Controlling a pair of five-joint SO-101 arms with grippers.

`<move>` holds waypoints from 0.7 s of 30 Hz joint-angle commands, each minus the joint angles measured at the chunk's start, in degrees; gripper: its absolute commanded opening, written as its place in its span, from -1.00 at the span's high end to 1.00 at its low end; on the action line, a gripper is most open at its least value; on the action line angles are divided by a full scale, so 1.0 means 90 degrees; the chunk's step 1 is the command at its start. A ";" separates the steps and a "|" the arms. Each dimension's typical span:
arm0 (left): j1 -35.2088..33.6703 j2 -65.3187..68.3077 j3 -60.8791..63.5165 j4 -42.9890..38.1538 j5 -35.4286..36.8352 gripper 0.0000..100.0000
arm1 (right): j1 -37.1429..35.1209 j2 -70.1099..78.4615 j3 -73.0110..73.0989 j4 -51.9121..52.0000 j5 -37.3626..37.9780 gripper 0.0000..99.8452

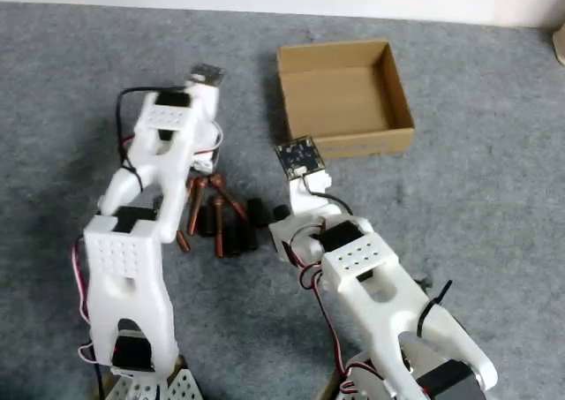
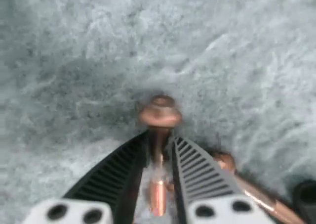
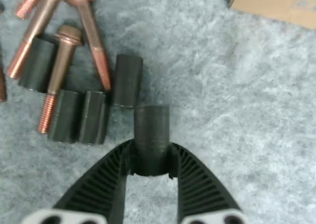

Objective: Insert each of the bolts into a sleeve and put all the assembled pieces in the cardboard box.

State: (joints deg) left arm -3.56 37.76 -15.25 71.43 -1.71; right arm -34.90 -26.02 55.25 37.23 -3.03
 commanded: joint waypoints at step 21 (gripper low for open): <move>0.0845 -0.5582 0.0923 0.1504 -0.1211 0.99 | -0.0093 -0.1861 0.0698 -0.0200 0.0322 0.99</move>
State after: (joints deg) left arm 2.24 0.66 -10.68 84.70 -8.48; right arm -34.90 -34.55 59.56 37.23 -2.42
